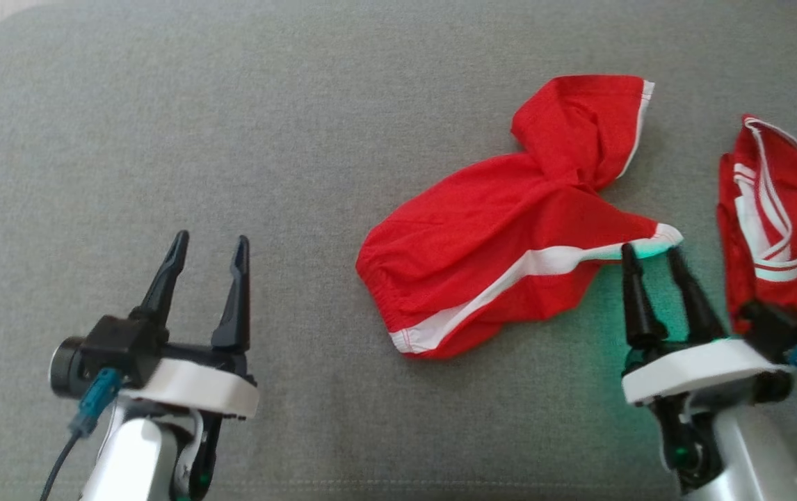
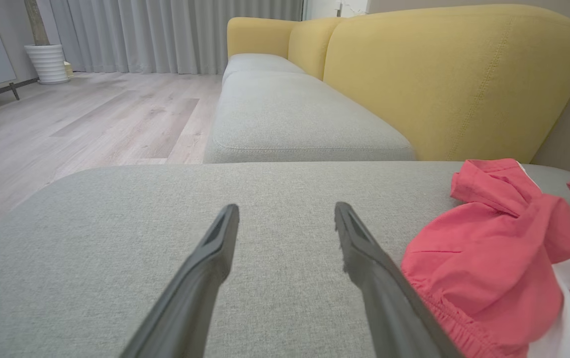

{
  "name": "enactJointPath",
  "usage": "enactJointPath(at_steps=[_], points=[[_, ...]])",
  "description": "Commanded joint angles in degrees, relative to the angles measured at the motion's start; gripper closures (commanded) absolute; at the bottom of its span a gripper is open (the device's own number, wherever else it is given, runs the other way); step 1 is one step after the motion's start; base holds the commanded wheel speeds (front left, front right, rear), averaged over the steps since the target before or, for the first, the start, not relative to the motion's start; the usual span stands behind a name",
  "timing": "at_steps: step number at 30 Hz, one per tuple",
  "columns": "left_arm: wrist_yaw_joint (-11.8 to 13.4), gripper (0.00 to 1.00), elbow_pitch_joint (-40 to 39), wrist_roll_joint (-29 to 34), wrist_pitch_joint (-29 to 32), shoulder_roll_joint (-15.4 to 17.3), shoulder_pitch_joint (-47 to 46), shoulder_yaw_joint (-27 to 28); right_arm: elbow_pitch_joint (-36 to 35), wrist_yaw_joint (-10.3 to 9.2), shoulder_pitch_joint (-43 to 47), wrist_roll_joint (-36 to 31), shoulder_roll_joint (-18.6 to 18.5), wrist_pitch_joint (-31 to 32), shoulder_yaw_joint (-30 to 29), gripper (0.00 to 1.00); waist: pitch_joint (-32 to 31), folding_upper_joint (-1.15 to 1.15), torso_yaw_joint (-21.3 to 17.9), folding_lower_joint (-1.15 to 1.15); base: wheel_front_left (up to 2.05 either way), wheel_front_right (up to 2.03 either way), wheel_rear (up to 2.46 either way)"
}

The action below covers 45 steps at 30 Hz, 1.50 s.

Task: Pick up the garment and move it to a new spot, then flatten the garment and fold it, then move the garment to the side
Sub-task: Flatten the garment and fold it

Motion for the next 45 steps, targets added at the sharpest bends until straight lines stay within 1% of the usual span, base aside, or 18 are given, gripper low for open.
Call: enactJointPath(at_steps=[1,4,8,10,11,13,23,39,42,45], points=[[0.52,0.0,-2.01,0.39,-0.7,1.32,-0.26,2.31,-4.32,0.39,0.24,-2.58,0.17,-0.29,0.33,0.0,-0.66,0.0,-0.49,0.0,0.0,0.0,0.0],[0.74,0.0,-1.97,0.2,-0.7,1.54,0.44,2.63,-10.55,0.39,1.23,-8.15,0.17,0.81,-1.2,0.0,-1.49,0.0,-1.0,0.0,0.0,0.0,0.0],[1.22,0.0,-2.36,0.24,-0.69,1.81,1.4,2.74,-18.21,0.39,1.4,-14.96,-0.78,3.02,-1.46,0.0,-2.6,0.0,-1.63,0.0,0.0,0.0,0.0],[1.31,0.0,-2.44,0.29,-0.65,1.88,1.62,2.68,-19.57,0.39,1.42,-16.14,-1.08,3.6,-1.32,0.0,-2.92,0.0,-1.73,0.0,0.0,0.0,0.0],[1.47,0.0,-2.61,0.37,-0.48,2.05,2.12,2.53,-21.59,0.39,1.91,-17.33,-1.16,5.1,-0.65,0.0,-3.6,0.0,-1.92,0.0,0.0,0.0,0.0],[1.64,0.0,-2.86,0.41,-0.23,2.1,2.7,2.31,-22.81,0.39,2.92,-17.87,-1.17,6.25,-0.08,0.0,-4.35,0.0,-1.98,0.0,0.0,0.0,0.0],[2.28,0.0,-3.76,0.03,0.7,2.24,6.12,1.48,-24.02,0.39,8.37,-17.5,-0.61,8.2,1.16,0.0,-6.82,0.0,-2.37,0.0,0.0,0.0,0.0],[2.56,0.0,-4.72,-0.23,1.49,2.45,6.21,0.15,-23.97,0.39,8.64,-17.31,-0.09,8.47,0.97,0.0,-6.66,0.0,-2.21,0.0,0.0,0.0,0.0],[1.62,0.0,-5.03,0.03,2.37,2.12,5.19,-1.58,-24.03,0.39,8.37,-17.37,-0.04,8.55,0.86,0.0,-6.05,0.0,-2.19,0.0,0.0,0.0,0.0],[-0.76,0.0,-4.66,-0.32,4.21,0.83,3.65,-5.0,-24.07,0.39,7.94,-17.31,0.01,8.62,0.77,0.0,-5.06,0.0,-2.33,0.0,0.0,0.0,0.0]])
